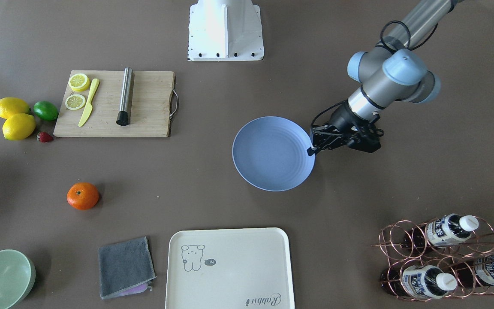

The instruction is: Pick orange to plate

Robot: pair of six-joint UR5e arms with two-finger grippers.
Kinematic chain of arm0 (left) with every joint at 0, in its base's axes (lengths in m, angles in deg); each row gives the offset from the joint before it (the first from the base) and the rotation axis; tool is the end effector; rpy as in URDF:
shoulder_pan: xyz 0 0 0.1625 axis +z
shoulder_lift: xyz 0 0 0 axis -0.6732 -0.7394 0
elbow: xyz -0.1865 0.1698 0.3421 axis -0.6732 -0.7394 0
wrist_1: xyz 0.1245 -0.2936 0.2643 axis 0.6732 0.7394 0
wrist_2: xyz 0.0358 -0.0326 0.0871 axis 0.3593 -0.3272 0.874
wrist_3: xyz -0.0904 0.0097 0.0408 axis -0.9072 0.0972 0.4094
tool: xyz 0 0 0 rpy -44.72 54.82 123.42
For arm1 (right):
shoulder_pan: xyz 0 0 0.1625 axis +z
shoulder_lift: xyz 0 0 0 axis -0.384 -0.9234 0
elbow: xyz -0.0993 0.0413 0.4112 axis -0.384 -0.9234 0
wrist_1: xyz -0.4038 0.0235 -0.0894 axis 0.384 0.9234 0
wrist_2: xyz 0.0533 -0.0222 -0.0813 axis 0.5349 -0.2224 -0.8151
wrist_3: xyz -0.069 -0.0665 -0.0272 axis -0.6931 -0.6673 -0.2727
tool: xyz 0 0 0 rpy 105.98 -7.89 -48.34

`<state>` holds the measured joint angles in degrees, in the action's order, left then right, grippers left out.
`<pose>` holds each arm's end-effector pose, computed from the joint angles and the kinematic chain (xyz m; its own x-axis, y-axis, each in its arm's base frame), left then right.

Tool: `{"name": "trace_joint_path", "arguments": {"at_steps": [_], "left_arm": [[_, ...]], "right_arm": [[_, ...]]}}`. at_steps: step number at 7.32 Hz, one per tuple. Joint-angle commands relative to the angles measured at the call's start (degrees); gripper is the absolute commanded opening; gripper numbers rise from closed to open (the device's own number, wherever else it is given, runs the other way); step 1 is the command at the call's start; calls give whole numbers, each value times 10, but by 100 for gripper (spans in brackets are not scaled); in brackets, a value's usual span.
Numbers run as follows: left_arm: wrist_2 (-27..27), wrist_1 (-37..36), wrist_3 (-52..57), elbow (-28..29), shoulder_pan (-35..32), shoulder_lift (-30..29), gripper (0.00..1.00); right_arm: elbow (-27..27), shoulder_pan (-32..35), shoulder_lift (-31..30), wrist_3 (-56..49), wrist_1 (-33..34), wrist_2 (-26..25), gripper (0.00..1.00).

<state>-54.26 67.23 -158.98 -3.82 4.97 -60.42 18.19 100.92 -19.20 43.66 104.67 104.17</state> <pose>0.4641 -0.4756 0.3415 0.3159 -0.0117 -0.9487 0.2297 0.9711 0.0645 -0.0297 -0.4723 0.5393 0.7034 -0.0380 0.7098 -0.0506 0.9934 0.1033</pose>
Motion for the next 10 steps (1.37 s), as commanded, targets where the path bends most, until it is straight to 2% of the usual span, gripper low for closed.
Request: {"name": "trace_joint_path", "arguments": {"at_steps": [1, 3, 5, 6, 8, 10], "left_arm": [[90, -62, -7, 22, 71, -66, 0], [91, -60, -6, 36, 71, -73, 0], [89, -60, -1, 30, 69, -74, 98], [83, -66, 0, 10, 57, -68, 98], [-40, -137, 42, -73, -50, -19, 98], [-87, -230, 229, -166, -141, 95, 98]], "right_arm": [[-4, 0, 1, 0, 0, -1, 100], [-4, -2, 3, 0, 0, -1, 100], [-4, -2, 4, 0, 0, -1, 100], [-4, -2, 5, 0, 0, 0, 100], [-4, -3, 6, 1, 0, -1, 100], [-4, -5, 6, 0, 0, 0, 100]]}}
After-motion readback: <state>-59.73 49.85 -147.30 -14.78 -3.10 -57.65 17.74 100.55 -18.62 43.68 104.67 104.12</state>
